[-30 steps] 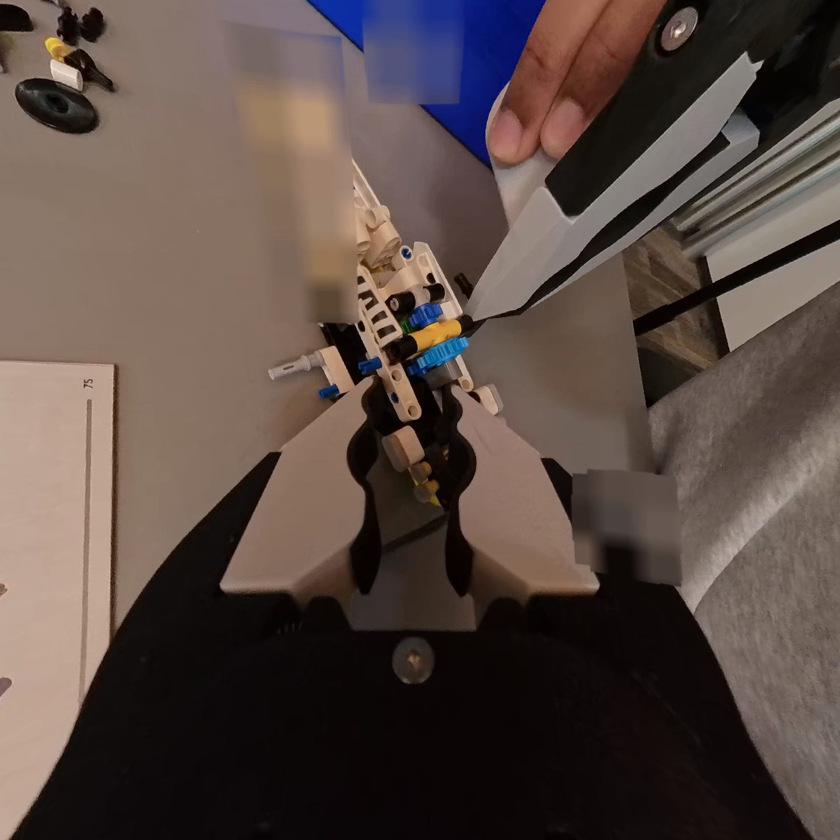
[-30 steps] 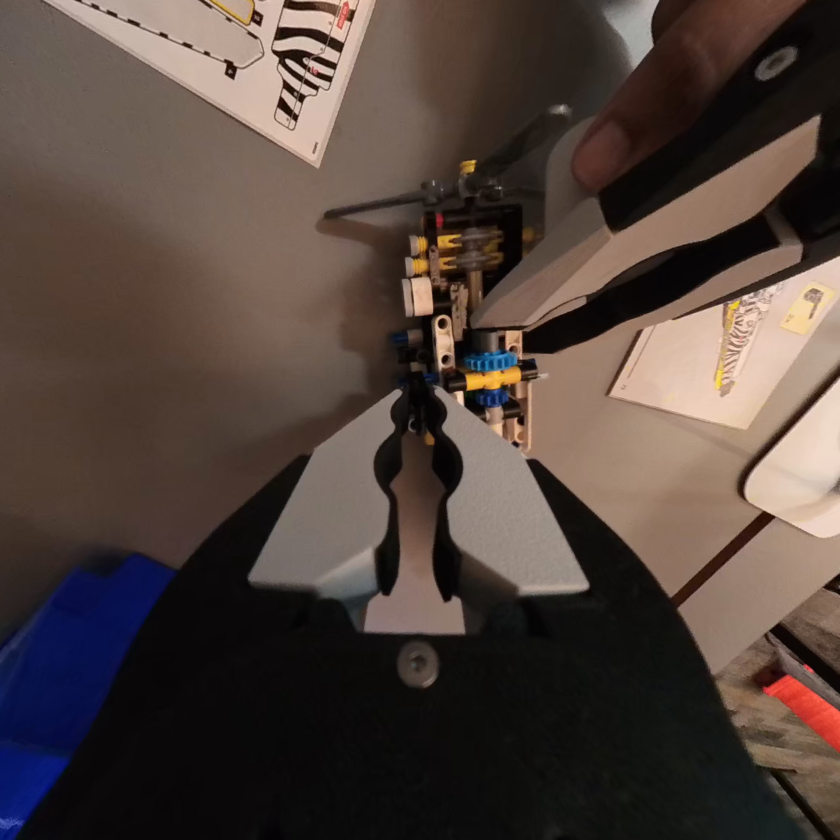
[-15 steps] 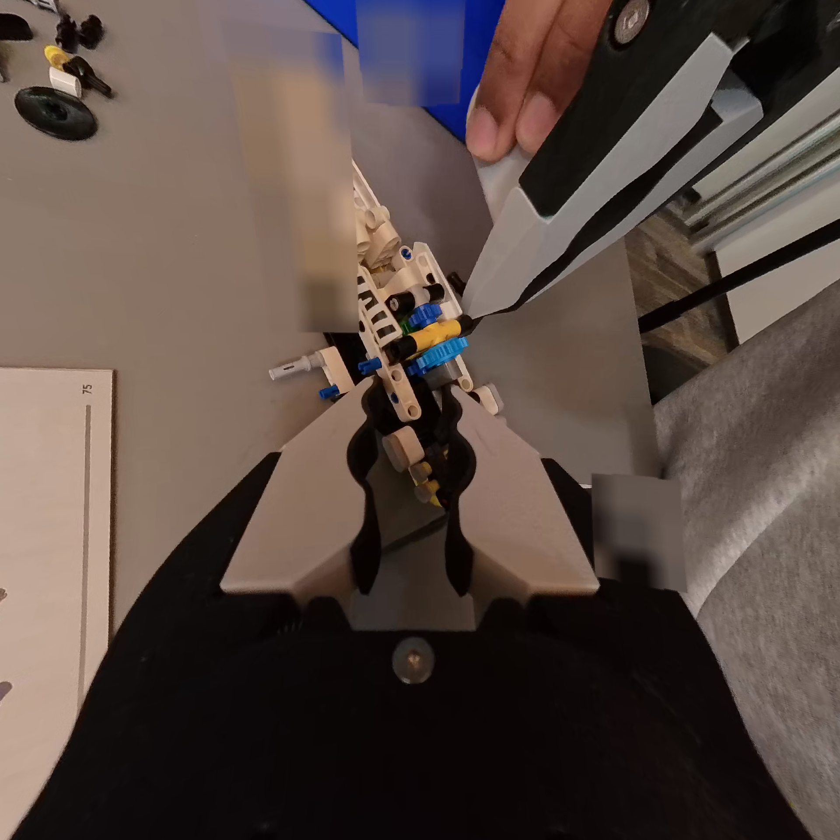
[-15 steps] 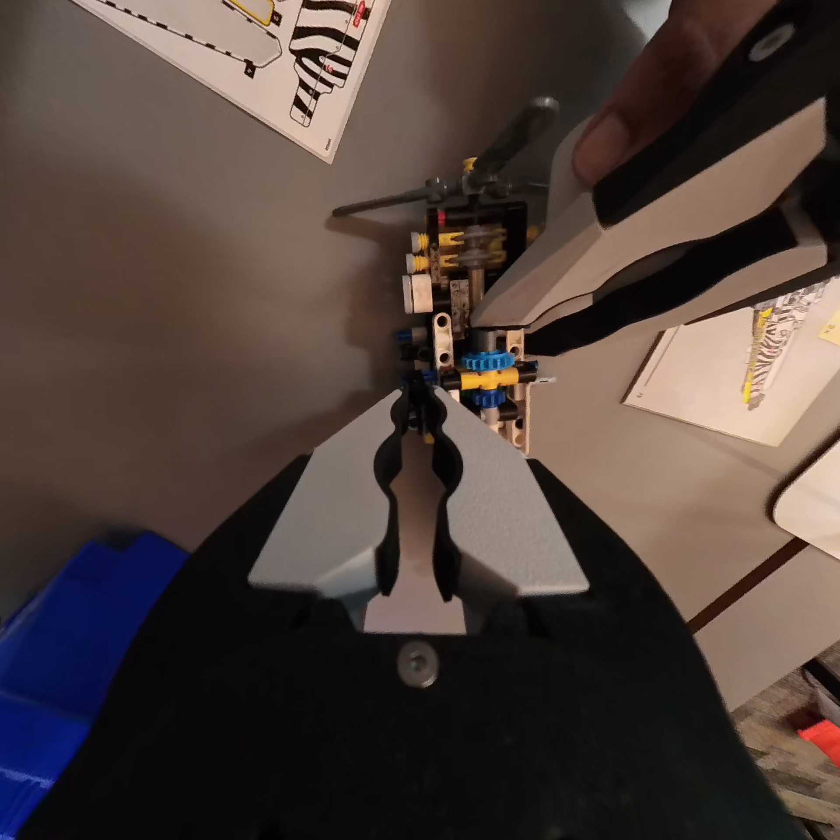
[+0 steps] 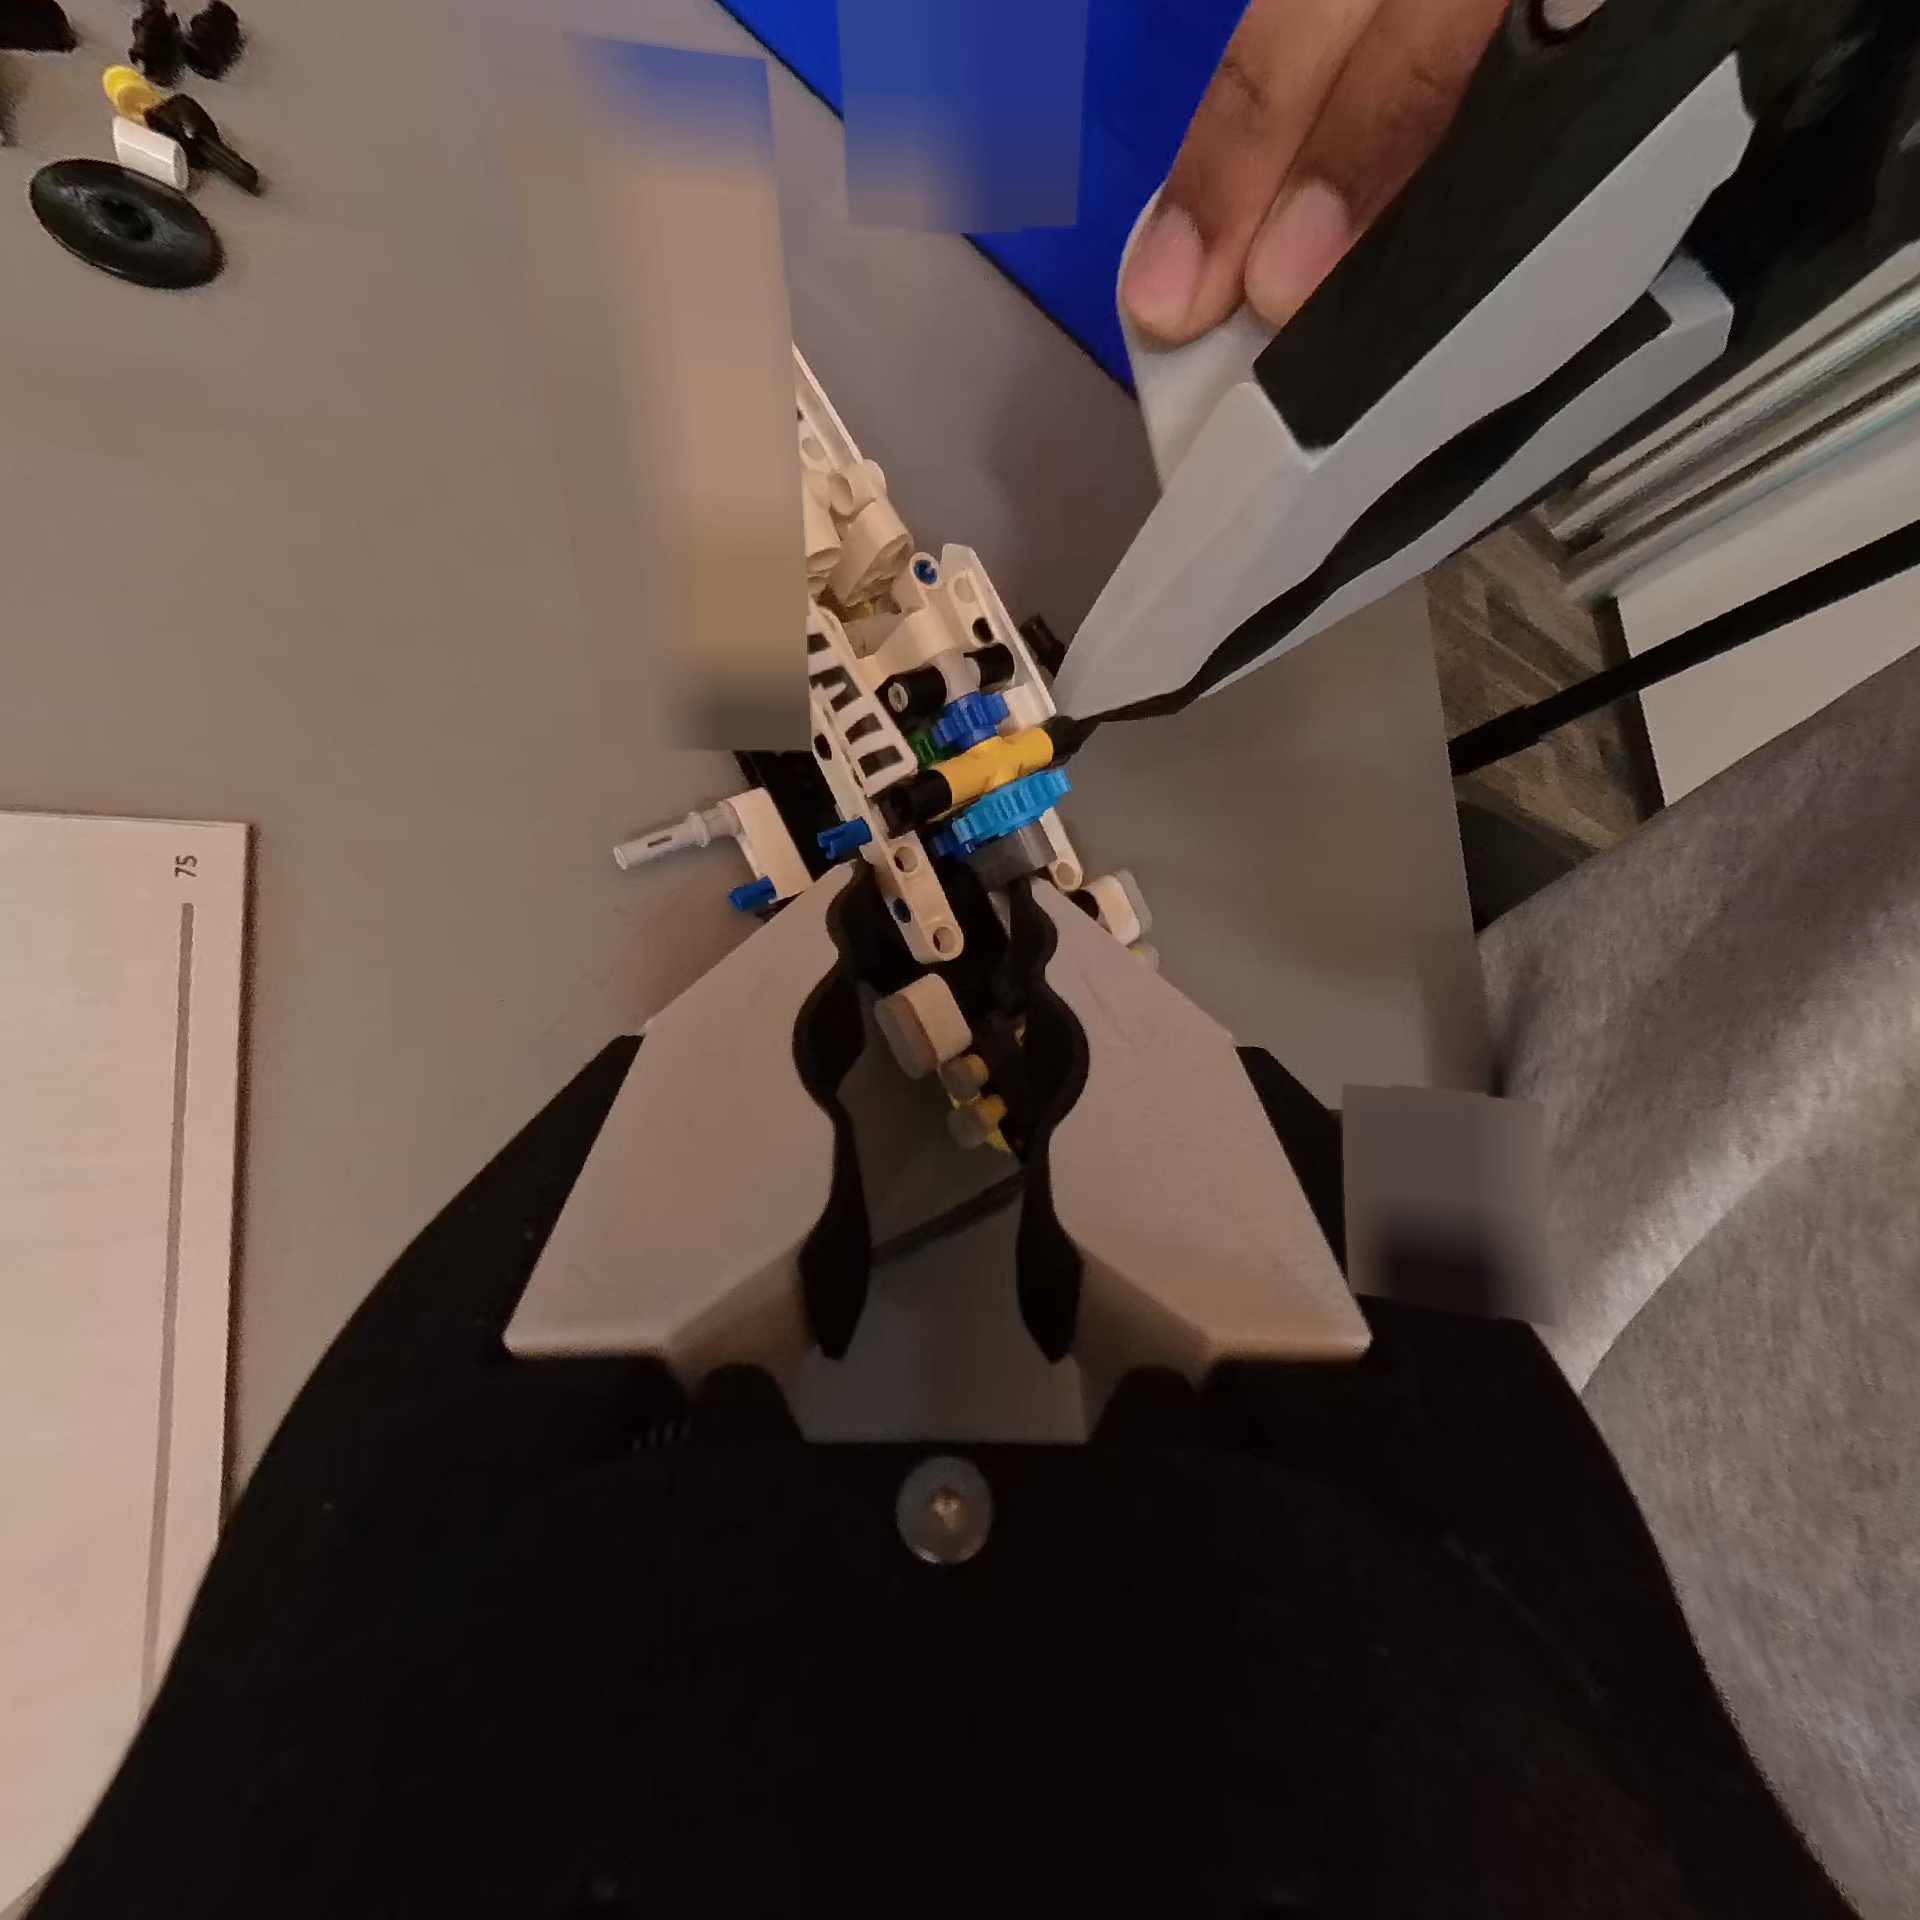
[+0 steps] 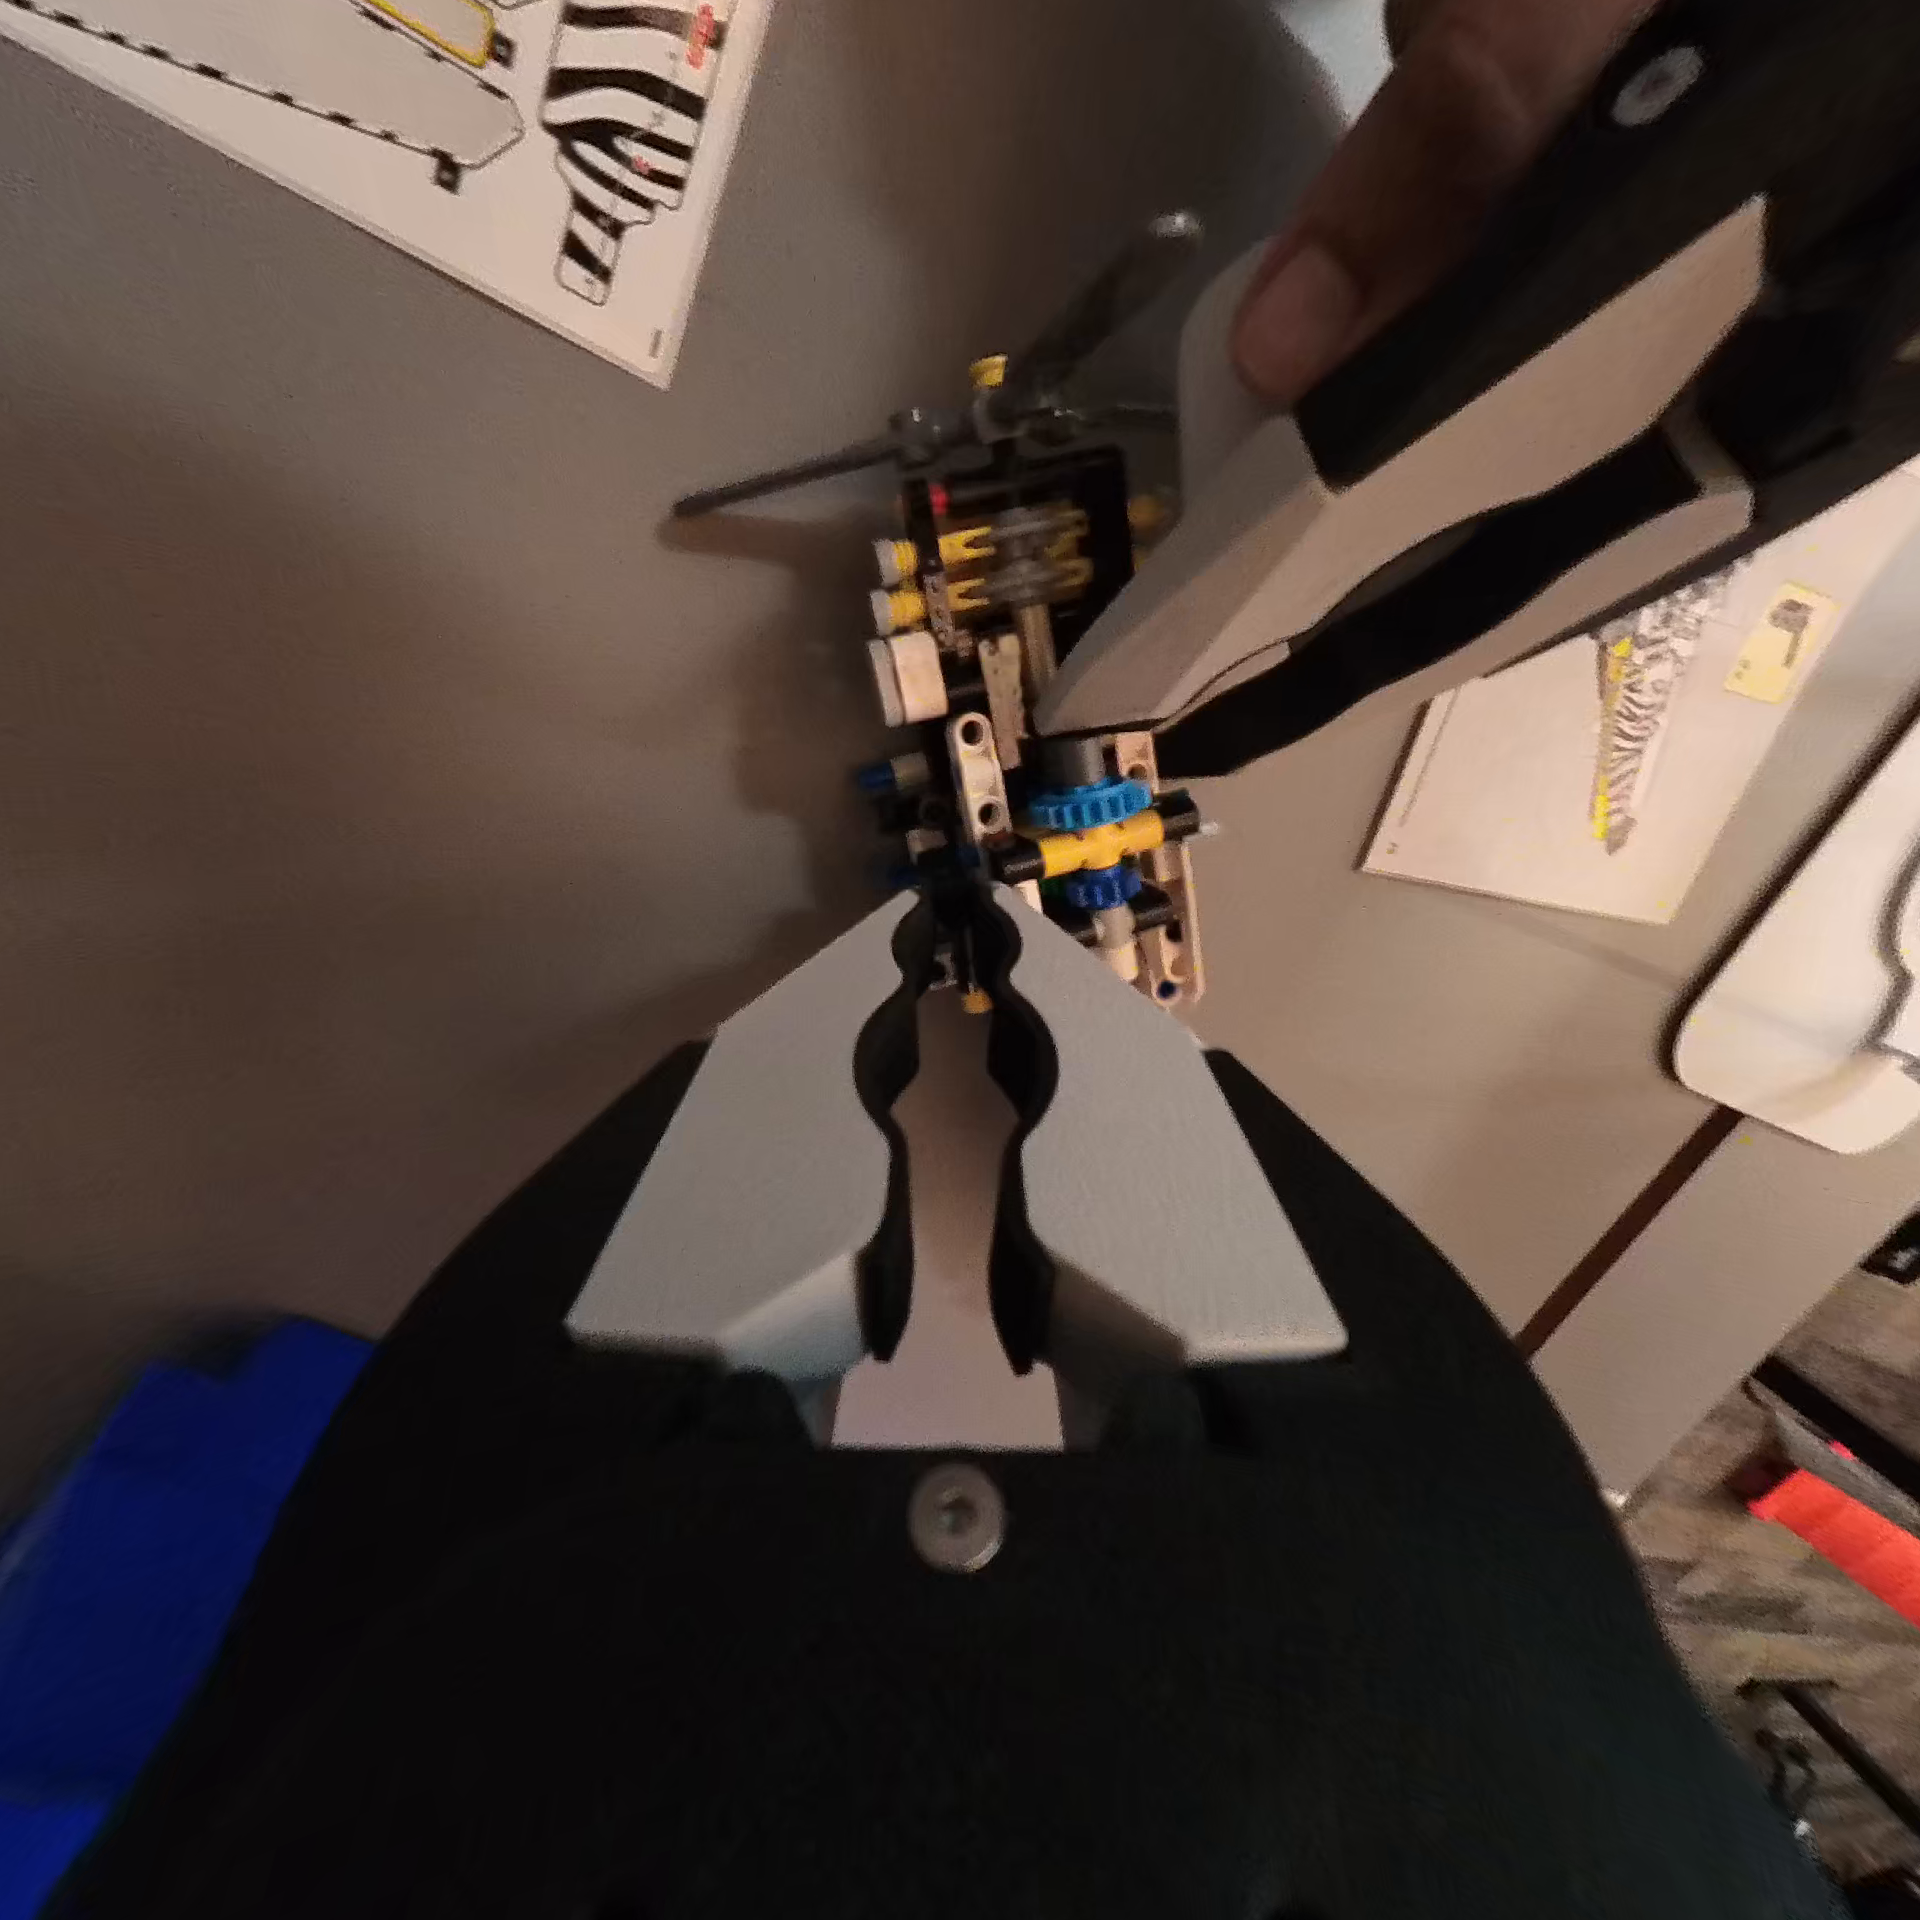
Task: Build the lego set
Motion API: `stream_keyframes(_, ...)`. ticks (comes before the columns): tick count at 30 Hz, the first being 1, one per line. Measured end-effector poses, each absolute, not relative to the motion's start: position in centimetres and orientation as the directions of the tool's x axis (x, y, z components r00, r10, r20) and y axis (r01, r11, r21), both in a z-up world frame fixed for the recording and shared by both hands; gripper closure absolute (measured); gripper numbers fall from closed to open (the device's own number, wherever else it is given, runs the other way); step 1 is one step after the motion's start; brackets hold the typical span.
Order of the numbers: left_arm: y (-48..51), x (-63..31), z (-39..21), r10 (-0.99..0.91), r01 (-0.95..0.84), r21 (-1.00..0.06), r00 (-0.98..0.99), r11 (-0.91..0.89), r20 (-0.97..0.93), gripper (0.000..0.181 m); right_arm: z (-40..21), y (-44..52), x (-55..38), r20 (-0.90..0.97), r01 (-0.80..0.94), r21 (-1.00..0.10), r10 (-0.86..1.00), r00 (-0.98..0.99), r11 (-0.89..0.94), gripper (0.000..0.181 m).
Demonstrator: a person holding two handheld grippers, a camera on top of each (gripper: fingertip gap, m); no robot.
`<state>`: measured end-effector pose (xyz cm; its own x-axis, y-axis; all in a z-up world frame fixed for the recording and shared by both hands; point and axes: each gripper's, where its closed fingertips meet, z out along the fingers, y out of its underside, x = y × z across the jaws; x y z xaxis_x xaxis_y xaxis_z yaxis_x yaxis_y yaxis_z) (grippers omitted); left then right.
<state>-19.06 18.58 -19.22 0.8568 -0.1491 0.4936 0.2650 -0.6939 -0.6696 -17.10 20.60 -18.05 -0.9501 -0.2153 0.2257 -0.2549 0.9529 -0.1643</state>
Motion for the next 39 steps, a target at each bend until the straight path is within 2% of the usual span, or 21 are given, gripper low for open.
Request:
stream_keyframes(15,18.5,-19.1,-19.2,-0.156,0.253,-0.672,0.860,-0.696,0.485,0.157,-18.0,20.6,-17.2,0.299,-0.245,-0.110,-0.203,-0.932,0.963,0.177)
stream_keyframes(20,18.7,-19.1,-19.1,-0.157,0.261,-0.676,0.857,-0.689,0.491,0.157,-18.2,20.7,-17.0,0.321,-0.223,-0.128,-0.172,-0.931,0.966,0.175)
stream_keyframes(29,19.0,-19.1,-19.1,-0.152,0.275,-0.679,0.854,-0.681,0.497,0.158,-18.5,21.3,-15.7,0.291,-0.166,-0.177,-0.110,-0.951,0.970,0.143)
stream_keyframes(35,18.9,-19.1,-19.1,-0.156,0.278,-0.678,0.849,-0.680,0.504,0.158,-18.0,21.8,-16.6,0.337,-0.135,-0.184,-0.066,-0.939,0.974,0.148)
stream_keyframes(39,18.9,-19.1,-19.1,-0.158,0.280,-0.678,0.847,-0.679,0.508,0.158,-16.7,21.5,-17.9,0.457,-0.199,-0.176,-0.099,-0.884,0.964,0.142)
